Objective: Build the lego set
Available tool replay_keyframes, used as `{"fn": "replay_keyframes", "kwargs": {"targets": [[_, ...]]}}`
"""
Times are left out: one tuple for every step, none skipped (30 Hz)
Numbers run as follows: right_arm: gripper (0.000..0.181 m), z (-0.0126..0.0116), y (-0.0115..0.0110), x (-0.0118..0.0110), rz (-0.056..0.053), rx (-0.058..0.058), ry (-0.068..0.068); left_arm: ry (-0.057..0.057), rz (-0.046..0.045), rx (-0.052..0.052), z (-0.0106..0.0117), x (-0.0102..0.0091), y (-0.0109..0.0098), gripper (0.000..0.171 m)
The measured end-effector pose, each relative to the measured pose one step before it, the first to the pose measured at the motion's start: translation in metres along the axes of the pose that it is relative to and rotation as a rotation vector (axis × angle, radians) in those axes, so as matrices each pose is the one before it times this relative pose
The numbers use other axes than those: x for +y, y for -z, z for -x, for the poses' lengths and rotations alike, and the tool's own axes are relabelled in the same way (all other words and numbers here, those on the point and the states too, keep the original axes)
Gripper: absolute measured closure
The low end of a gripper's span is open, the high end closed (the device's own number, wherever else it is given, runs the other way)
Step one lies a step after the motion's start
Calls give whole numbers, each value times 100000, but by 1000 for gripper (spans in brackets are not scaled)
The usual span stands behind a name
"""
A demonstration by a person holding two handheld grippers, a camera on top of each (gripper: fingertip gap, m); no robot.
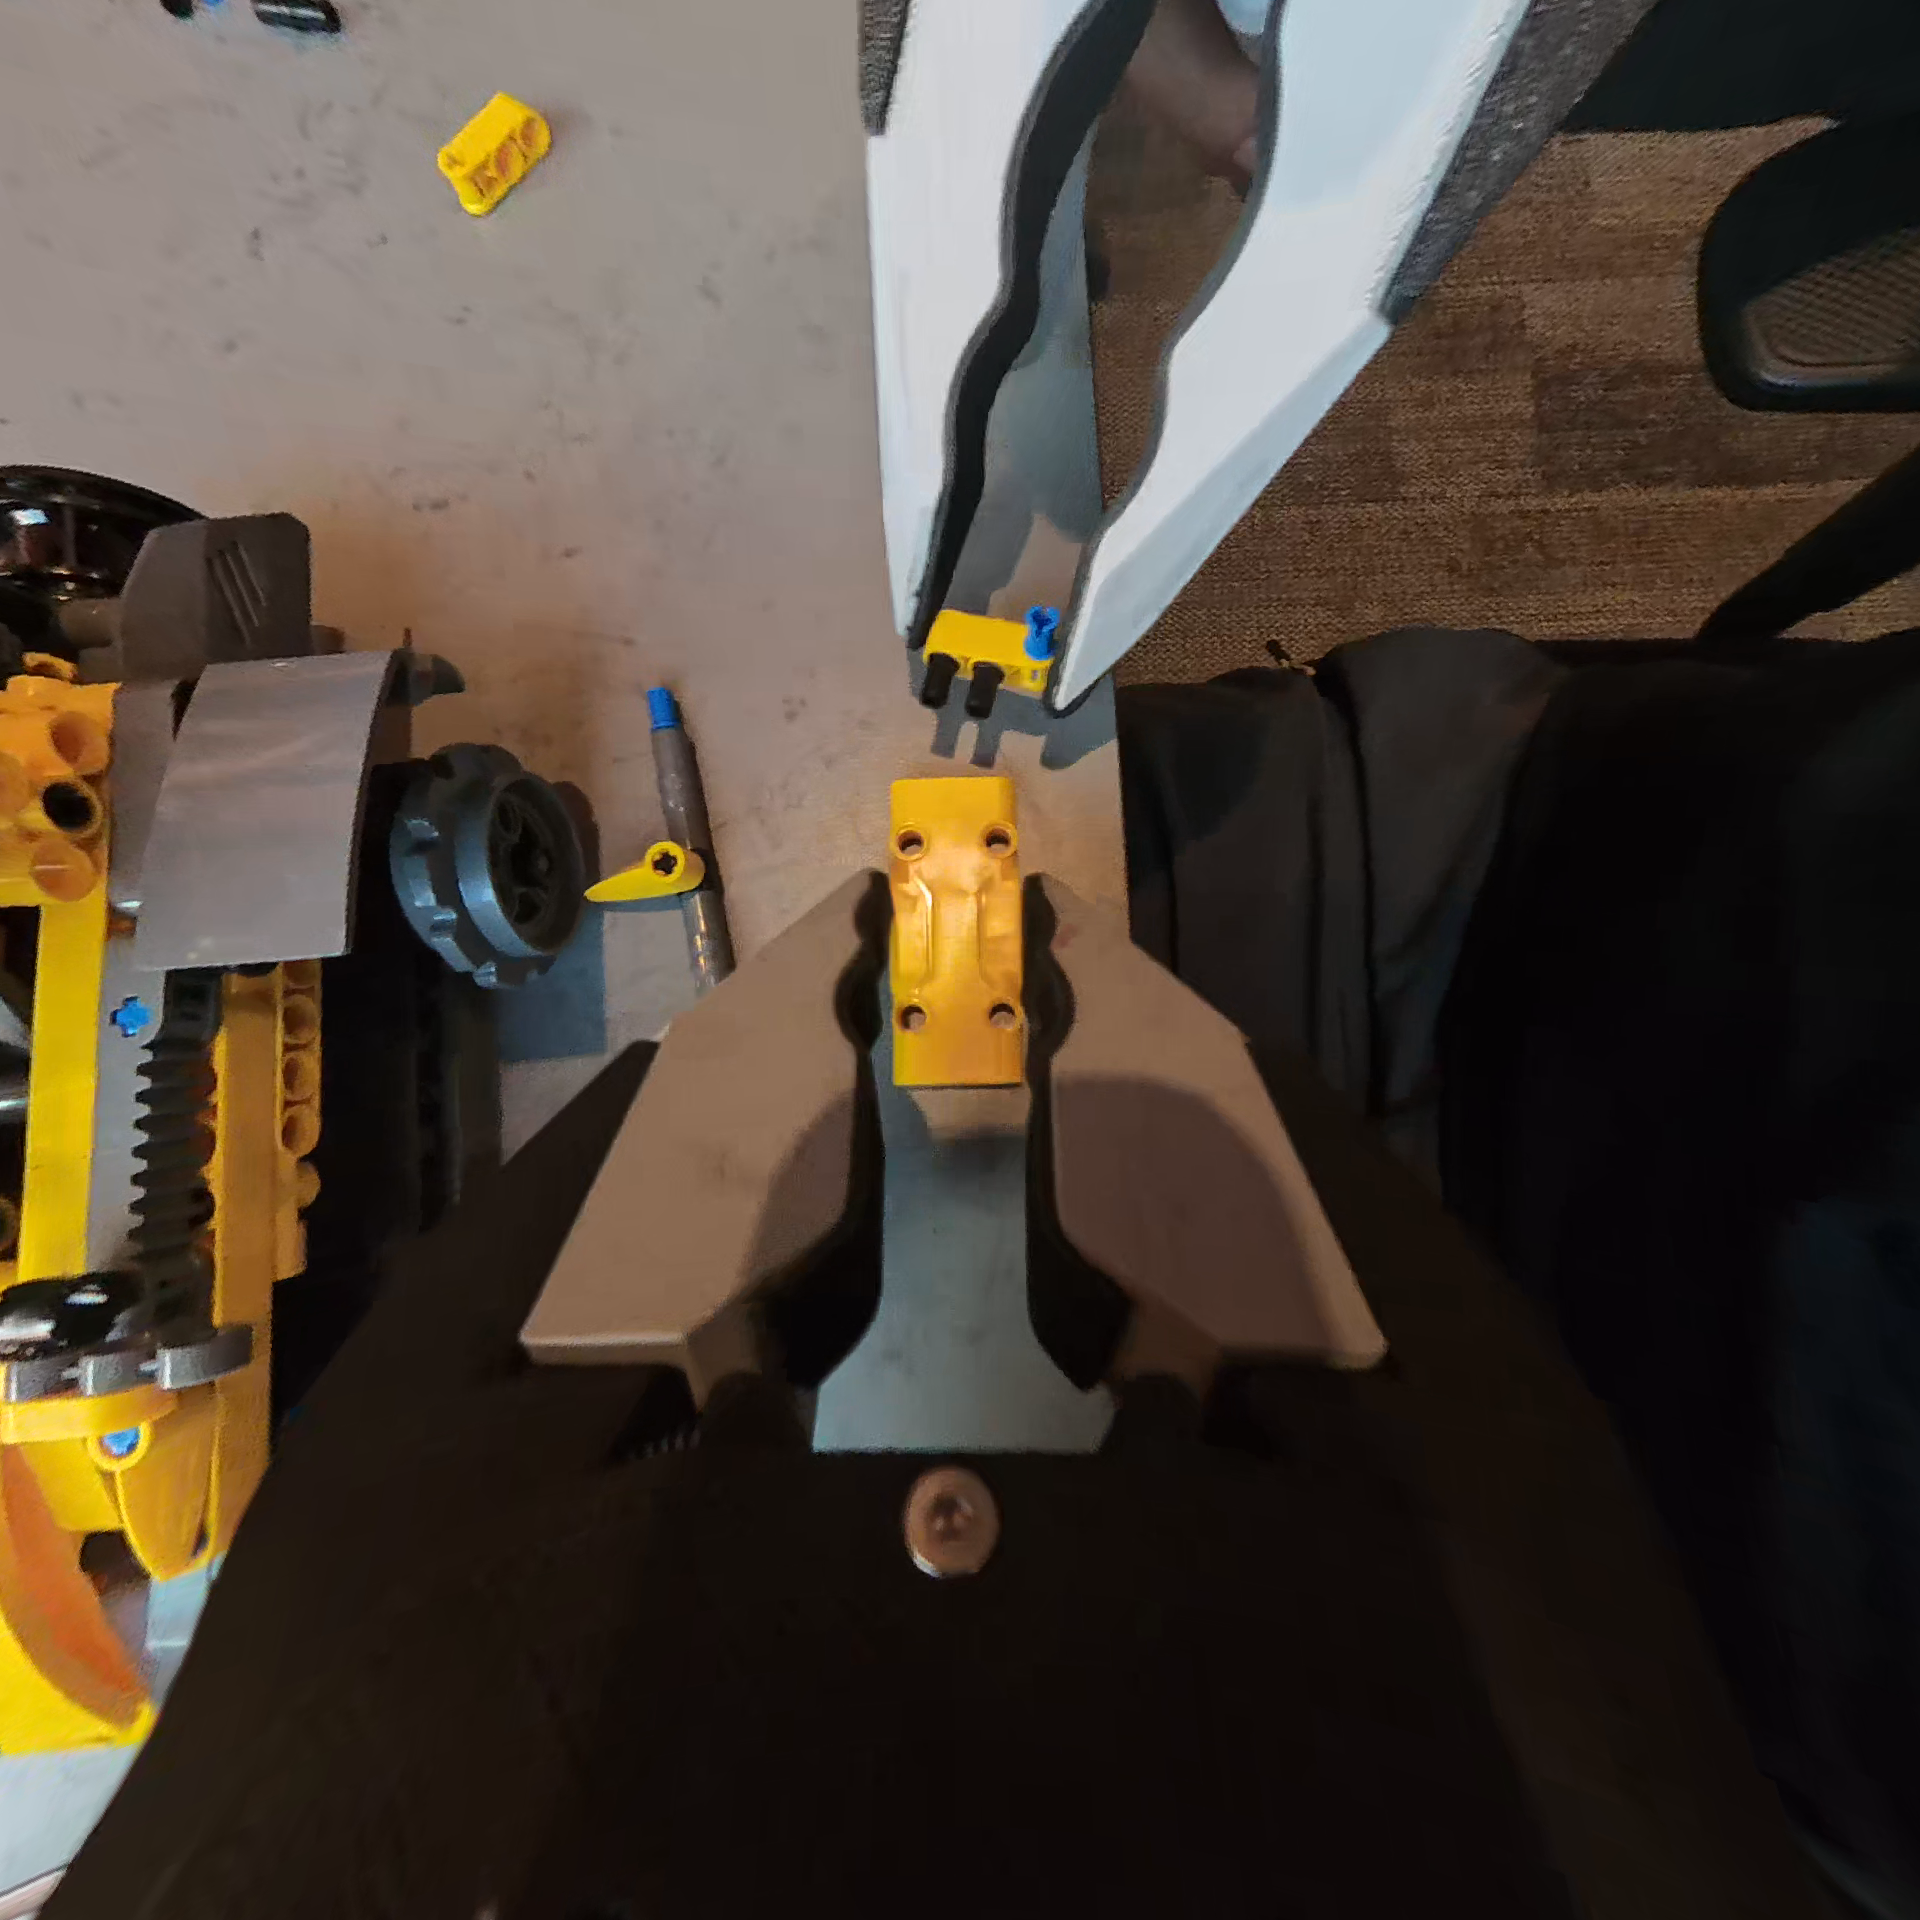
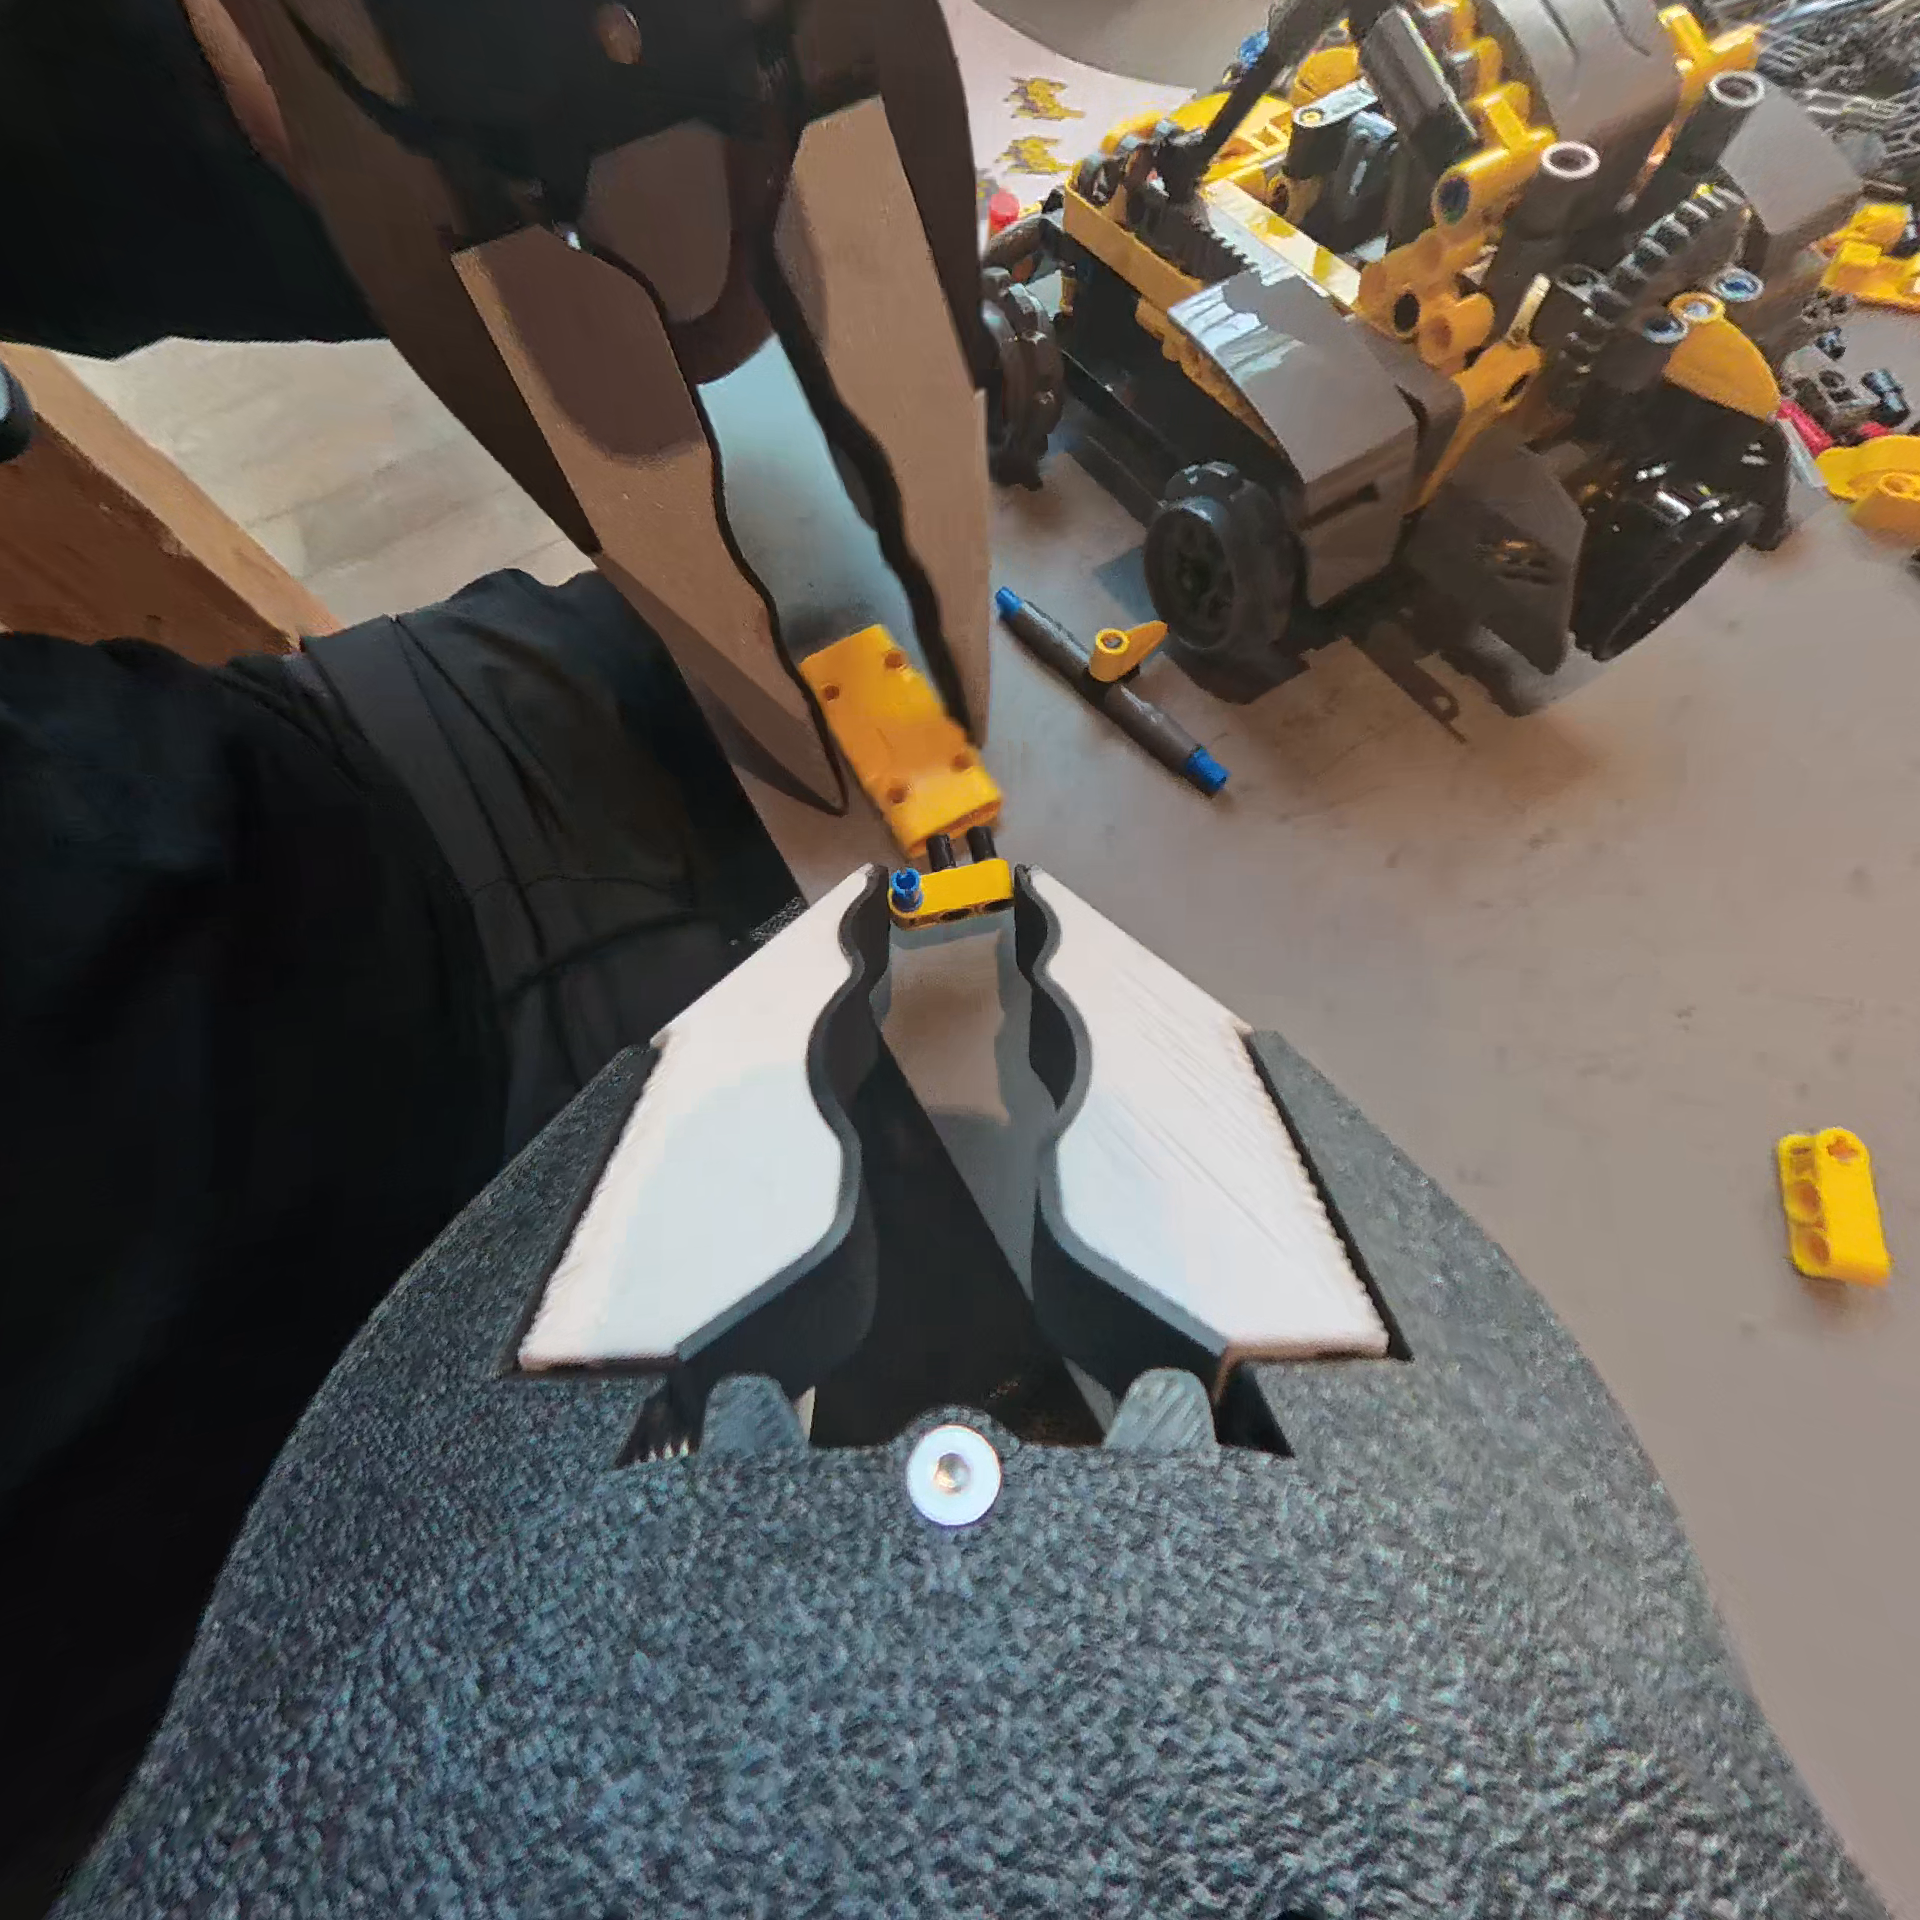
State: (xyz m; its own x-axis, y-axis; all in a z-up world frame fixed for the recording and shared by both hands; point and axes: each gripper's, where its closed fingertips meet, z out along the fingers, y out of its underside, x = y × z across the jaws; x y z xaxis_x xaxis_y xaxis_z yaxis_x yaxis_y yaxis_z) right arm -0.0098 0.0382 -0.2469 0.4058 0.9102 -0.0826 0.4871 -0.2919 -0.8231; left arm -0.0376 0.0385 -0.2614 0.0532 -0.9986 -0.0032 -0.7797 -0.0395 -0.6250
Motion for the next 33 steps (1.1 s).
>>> {"fn": "replay_keyframes", "kwargs": {"targets": [[158,-4,-224,-109,831,32,747,342,-29,701,-82,14,-12,149],[158,-58,-278,87,1760,224,428,666,-211,608,1,16,-2,149],[158,-180,-307,254,2404,811,56,585,-329,838,16,21,22,149],[158,34,-282,324,2231,-439,-30,98,-165,412,43,94,74,149],[158,392,-167,179,765,-2024,-297,-156,109,-280,41,188,161,149],[158,443,53,-172,-1716,-1238,-816,-75,-19,15,-126,316,253,149],[158,499,77,-115,-1428,-1076,-1730,-136,-592,598,-322,419,346,149],[158,535,56,-321,-2906,-421,-2038,-332,-1422,367,-421,451,383,149],[158,812,-34,-406,-3636,-1610,-1308,-50,-1904,-1,-401,411,363,149],[158,668,-197,-273,-2359,-732,-64,405,-1527,248,-373,353,329,149],[158,415,-330,-237,-1658,566,875,-43,-767,327,-310,306,282,149],[158,443,-466,-174,-902,-421,1577,-991,-291,-505,-143,283,265,150],[158,151,-505,-37,359,759,3048,-1381,-303,-1095,23,231,255,150],[158,-121,-432,2,667,1911,3622,-1257,-424,-1214,111,244,268,150],[158,273,-338,-137,42,-858,2428,-1162,-578,-1144,106,255,280,150],[158,518,-245,-344,-1200,-2453,951,-1102,-910,-683,-1,242,310,150],[158,356,-228,-350,-1641,-1110,691,-923,-1168,-210,-130,230,327,150],[158,268,-295,-167,-413,-541,824,-713,-1502,-416,-137,169,345,150],[158,130,-326,-78,274,550,1170,-688,-1701,7,-220,125,318,150],[158,2,-306,-56,566,1444,1716,-781,-1501,246,-242,118,266,150],[158,86,-340,74,1589,404,1413,-921,-972,69,-173,119,217,150],[158,208,-303,-26,1054,-447,545,-846,-316,234,-112,102,169,150],[158,300,-209,-304,-1105,-918,340,-623,186,155,-39,110,98,150],[158,299,-206,-284,-1066,-1081,160,-440,498,198,9,141,38,150],[158,57,-207,-115,-328,324,227,-330,511,594,-35,118,-5,150],[158,-85,-218,87,496,978,591,-294,406,760,-89,80,-20,150],[158,-160,-186,201,918,1380,775,-436,562,841,-110,94,-29,150],[158,-14,-134,153,615,588,789,-549,370,791,-114,71,-7,150],[158,116,-82,67,400,-3,556,-412,20,450,-58,56,46,150],[158,146,-51,-64,-131,283,433,7,-68,241,20,64,67,150],[158,147,-78,-88,-179,734,90,240,-5,290,26,82,93,150],[158,70,-104,-69,-88,1946,412,31,40,130,31,114,111,150],[158,-72,-139,8,470,3171,1000,-226,23,-55,23,134,154,150]]}}
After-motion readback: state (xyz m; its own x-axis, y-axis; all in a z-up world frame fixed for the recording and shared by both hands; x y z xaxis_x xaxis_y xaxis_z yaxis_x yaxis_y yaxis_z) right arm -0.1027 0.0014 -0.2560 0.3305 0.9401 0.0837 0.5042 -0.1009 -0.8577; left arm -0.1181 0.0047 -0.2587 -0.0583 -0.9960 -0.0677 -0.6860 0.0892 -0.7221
